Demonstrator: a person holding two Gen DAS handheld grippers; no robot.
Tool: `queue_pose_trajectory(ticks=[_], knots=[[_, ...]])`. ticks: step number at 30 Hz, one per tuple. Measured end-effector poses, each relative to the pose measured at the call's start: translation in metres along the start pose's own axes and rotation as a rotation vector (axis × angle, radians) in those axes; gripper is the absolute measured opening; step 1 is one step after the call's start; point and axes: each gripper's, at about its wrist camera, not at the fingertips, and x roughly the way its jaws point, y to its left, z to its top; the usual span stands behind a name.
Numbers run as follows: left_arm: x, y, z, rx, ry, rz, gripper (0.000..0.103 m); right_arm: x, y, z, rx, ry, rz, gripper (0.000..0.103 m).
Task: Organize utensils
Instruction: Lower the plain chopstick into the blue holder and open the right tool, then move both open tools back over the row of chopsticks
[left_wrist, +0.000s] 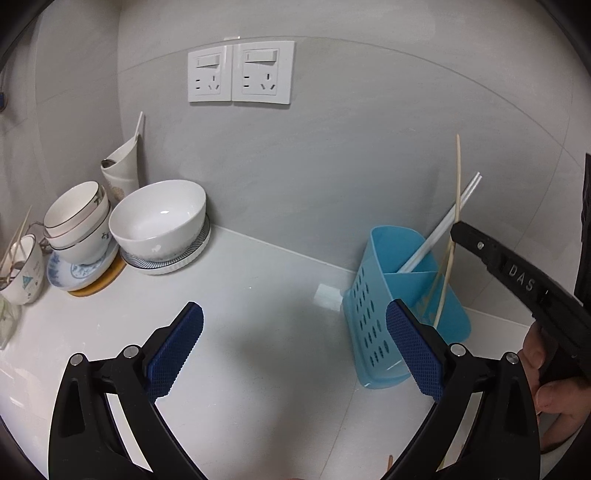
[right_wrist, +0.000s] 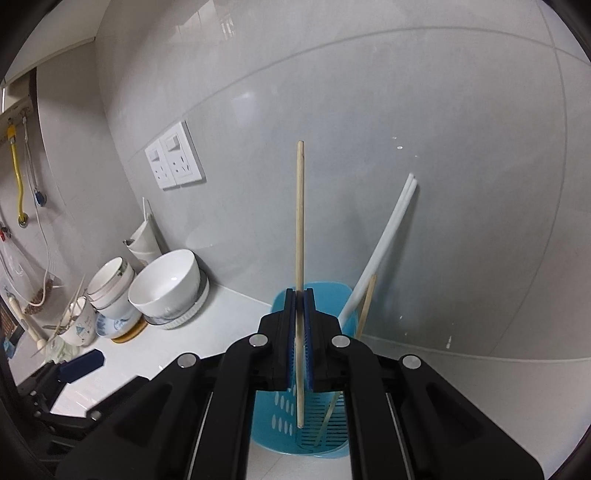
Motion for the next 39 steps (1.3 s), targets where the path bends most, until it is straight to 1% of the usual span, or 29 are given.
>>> queue_pose_trajectory(ticks=[6, 10, 11, 12, 15, 16, 18, 19, 21, 23, 24, 27, 30, 33, 39], knots=[[0.002, 0.002, -0.002, -0.005, -0.004, 0.015, 0.097, 0.012, 0.000, -0.012, -0.020, 0.037, -0.018, 0.005], [0.005, 0.003, -0.001, -0.010, 0.000, 0.011, 0.097, 0.006, 0.000, -0.013, -0.037, 0.042, -0.038, 0.009], [0.005, 0.003, -0.001, -0.012, -0.001, 0.010, 0.097, 0.003, 0.000, -0.013, -0.048, 0.040, -0.044, 0.016], [0.004, 0.003, -0.001, -0.013, -0.002, 0.006, 0.097, -0.001, 0.001, -0.012, -0.056, 0.038, -0.051, 0.028], [0.001, 0.002, -0.001, -0.020, -0.003, -0.023, 0.097, -0.014, 0.001, -0.012, -0.066, 0.026, -0.066, 0.046], [0.000, 0.001, 0.000, -0.020, -0.005, -0.031, 0.097, -0.019, -0.001, -0.012, -0.062, 0.024, -0.069, 0.050], [-0.003, -0.002, 0.000, -0.014, -0.009, -0.046, 0.097, -0.030, -0.004, -0.012, -0.044, 0.019, -0.087, 0.068], [-0.003, -0.003, 0.001, -0.010, -0.011, -0.048, 0.097, -0.036, -0.006, -0.012, -0.034, 0.015, -0.094, 0.071], [-0.006, -0.007, 0.001, -0.004, -0.009, -0.059, 0.097, -0.048, -0.012, -0.013, -0.011, 0.014, -0.116, 0.085], [-0.009, -0.013, -0.001, 0.008, -0.004, -0.057, 0.097, -0.060, -0.019, -0.014, 0.015, 0.005, -0.142, 0.088], [-0.010, -0.015, -0.002, 0.013, 0.000, -0.068, 0.097, -0.068, -0.023, -0.016, 0.030, 0.005, -0.161, 0.092], [-0.016, -0.021, -0.005, 0.021, 0.011, -0.088, 0.097, -0.087, -0.035, -0.024, 0.056, 0.010, -0.197, 0.095], [-0.022, -0.028, -0.012, 0.045, 0.012, -0.127, 0.097, -0.110, -0.048, -0.037, 0.070, 0.023, -0.243, 0.095], [-0.028, -0.035, -0.021, 0.064, 0.038, -0.157, 0.097, -0.133, -0.062, -0.050, 0.102, 0.037, -0.291, 0.095], [-0.045, -0.055, -0.045, 0.123, 0.104, -0.190, 0.097, -0.174, -0.082, -0.086, 0.107, 0.128, -0.413, 0.095]])
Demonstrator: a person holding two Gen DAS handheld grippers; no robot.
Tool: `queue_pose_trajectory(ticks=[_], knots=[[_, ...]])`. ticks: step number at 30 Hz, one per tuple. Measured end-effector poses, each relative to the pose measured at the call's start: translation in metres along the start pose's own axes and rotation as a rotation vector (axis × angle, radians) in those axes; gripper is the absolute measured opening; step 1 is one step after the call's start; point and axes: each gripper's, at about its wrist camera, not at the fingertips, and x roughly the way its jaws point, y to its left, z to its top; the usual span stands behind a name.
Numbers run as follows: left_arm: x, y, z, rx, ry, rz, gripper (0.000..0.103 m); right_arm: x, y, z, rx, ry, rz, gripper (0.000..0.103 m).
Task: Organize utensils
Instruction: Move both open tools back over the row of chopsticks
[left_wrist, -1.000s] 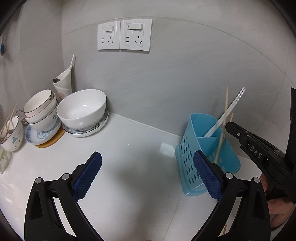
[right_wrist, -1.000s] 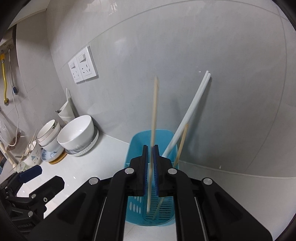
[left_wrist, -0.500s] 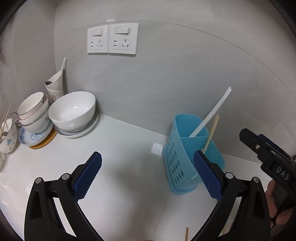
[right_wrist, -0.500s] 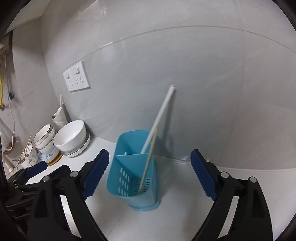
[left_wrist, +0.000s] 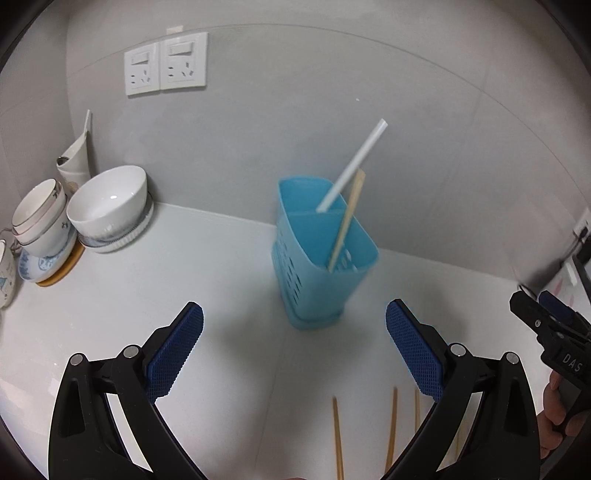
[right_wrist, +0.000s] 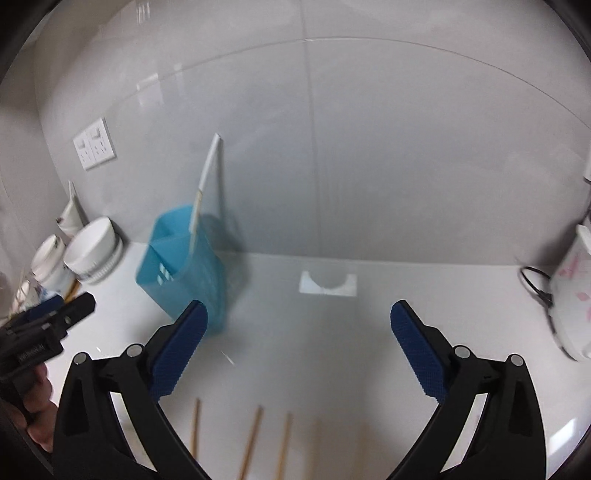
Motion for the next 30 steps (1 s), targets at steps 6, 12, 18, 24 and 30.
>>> queue_pose_trajectory(ticks=[6, 12, 18, 24, 30], knots=[[0.000, -0.016, -0.036, 0.017, 0.124, -0.061, 0.097, -0.011, -0.028, -0.050, 0.008, 0.113, -0.067, 0.095], [0.010, -0.023, -0.074, 0.054, 0.227, -0.018, 0.097, -0.016, -0.044, -0.094, 0.028, 0.206, -0.104, 0.095], [0.024, -0.021, -0.107, 0.053, 0.334, 0.006, 0.097, -0.011, -0.045, -0.120, 0.040, 0.287, -0.129, 0.095], [0.032, -0.020, -0.133, 0.064, 0.414, 0.022, 0.097, -0.005, -0.045, -0.152, 0.046, 0.396, -0.146, 0.093], [0.034, -0.023, -0.155, 0.073, 0.497, 0.058, 0.096, 0.001, -0.042, -0.175, 0.053, 0.505, -0.151, 0.085]])
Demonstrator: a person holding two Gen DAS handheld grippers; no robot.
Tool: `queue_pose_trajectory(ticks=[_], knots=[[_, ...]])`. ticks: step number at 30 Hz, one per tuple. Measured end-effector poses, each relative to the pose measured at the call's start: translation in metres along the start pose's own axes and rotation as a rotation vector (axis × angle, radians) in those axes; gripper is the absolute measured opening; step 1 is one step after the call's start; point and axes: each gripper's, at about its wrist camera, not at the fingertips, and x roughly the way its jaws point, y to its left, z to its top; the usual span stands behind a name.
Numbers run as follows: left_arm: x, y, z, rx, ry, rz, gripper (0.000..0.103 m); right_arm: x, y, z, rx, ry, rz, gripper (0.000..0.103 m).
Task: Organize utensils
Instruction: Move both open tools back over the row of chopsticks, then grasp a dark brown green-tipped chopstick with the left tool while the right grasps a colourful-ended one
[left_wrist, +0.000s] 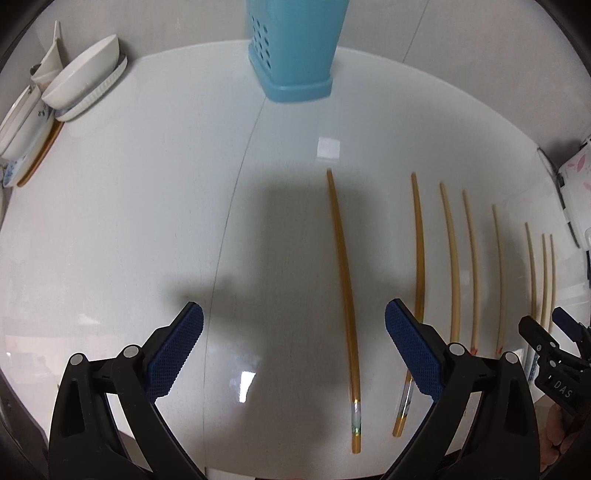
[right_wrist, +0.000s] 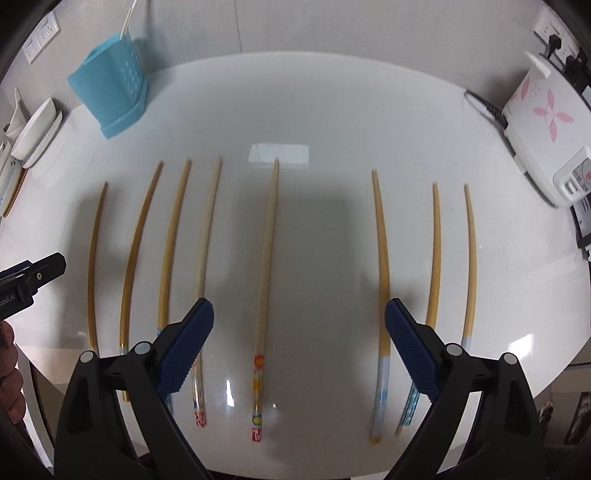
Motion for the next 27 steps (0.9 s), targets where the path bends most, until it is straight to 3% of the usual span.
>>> queue_pose_trajectory(ticks=[13, 16, 27], knots=[[0.021, -0.012, -0.020, 0.033, 0.132, 0.042, 0.092, 0.020, 0.018, -0.010, -0.036, 0.154, -0.008, 0.062], [0.026, -0.014, -0.020, 0.038, 0.150, 0.055, 0.091, 0.025, 0.019, -0.009, -0.028, 0.186, -0.002, 0.051], [0.036, -0.021, -0.011, 0.021, 0.211, 0.054, 0.078, 0.031, 0.032, -0.003, -0.017, 0.232, 0.009, 0.025]])
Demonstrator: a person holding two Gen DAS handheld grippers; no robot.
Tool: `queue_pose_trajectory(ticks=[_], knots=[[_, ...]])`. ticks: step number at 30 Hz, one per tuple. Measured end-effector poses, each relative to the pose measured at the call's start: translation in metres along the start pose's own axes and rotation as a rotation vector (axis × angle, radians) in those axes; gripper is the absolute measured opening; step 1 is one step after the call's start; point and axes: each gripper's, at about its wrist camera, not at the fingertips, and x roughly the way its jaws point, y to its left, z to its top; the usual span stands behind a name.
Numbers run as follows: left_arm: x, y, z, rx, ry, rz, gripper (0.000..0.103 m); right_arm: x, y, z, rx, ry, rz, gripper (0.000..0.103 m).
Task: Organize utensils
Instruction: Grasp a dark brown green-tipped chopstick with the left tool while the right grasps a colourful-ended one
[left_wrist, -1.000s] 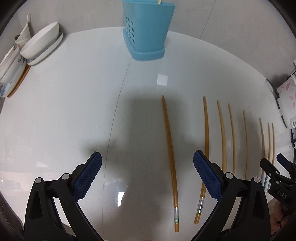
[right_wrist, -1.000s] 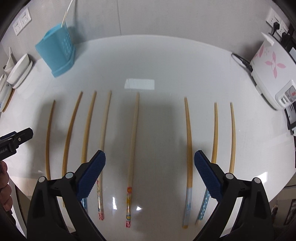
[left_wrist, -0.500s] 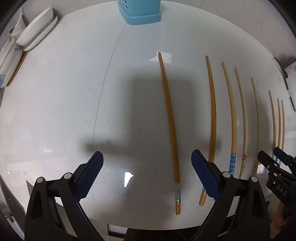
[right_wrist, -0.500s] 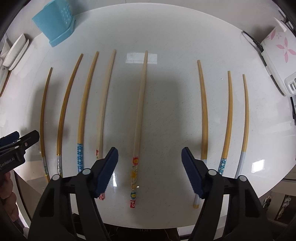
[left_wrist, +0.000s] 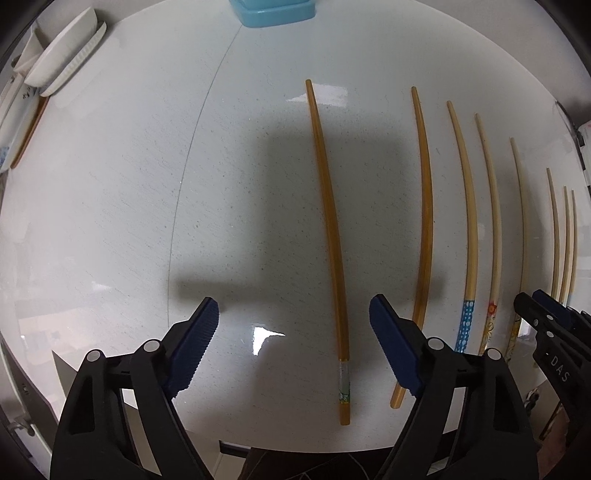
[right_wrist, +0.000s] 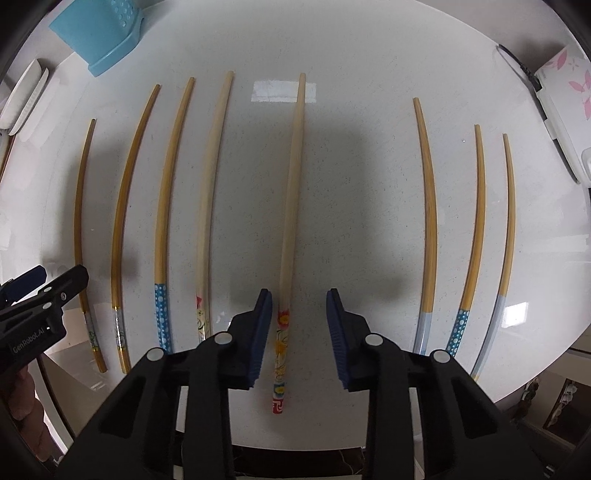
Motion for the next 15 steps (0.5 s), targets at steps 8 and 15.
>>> queue_pose_trajectory(ticks=[8, 15], knots=[[0.003, 0.001, 0.008, -0.004, 0.027, -0.005, 0.053, 0.001, 0.011, 0.015, 0.007, 0.024, 0.015, 0.007], [-0.003, 0.002, 0.009, -0.013, 0.022, -0.003, 0.006, 0.006, 0.007, 0.029, 0.020, 0.048, 0.029, 0.006]])
